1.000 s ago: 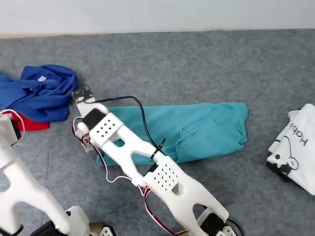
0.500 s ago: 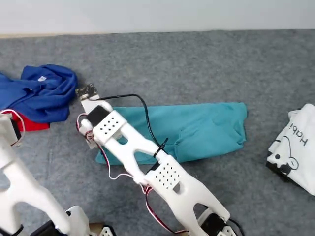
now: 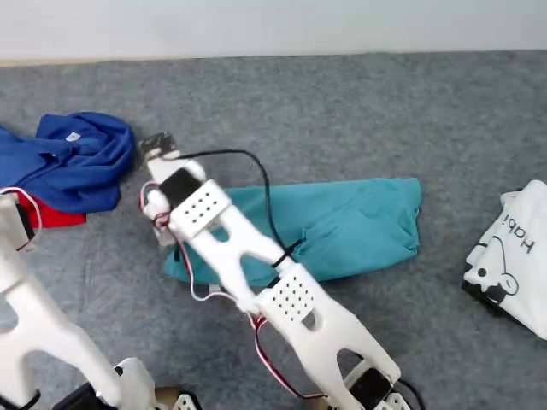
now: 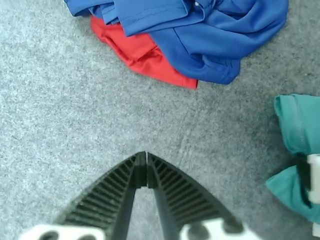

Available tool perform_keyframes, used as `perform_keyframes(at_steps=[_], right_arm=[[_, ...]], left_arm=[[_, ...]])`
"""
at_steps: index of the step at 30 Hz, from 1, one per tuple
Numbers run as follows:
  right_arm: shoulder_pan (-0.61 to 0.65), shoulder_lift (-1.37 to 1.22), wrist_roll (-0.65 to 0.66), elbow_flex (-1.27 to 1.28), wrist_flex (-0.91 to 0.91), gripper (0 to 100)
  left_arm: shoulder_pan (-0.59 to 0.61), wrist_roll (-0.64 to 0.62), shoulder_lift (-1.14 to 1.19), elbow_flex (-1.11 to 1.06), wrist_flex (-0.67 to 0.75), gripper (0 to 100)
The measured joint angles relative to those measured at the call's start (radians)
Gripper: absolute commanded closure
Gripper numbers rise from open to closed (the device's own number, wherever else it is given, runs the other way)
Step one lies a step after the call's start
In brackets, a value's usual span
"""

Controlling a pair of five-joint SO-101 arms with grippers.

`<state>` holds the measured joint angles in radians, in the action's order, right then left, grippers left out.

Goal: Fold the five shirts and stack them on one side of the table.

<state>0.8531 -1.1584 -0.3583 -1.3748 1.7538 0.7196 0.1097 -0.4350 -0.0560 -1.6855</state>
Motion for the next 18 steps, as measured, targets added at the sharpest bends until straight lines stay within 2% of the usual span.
perform_keyframes(at_steps=[8, 13, 18], right_arm=[[-0.106, 0.13, 0.058, 0.121, 0.0, 99.1], [-0.167, 0.334, 0.094, 0.391, 0.0, 99.1], [-0.285, 0.539, 0.15, 0.689, 0.0, 99.1]], left_arm=[[0.0, 0.0, 0.0, 0.0, 0.034, 99], [0.0, 0.0, 0.0, 0.0, 0.078, 99], [0.0, 0.0, 0.0, 0.0, 0.089, 99]])
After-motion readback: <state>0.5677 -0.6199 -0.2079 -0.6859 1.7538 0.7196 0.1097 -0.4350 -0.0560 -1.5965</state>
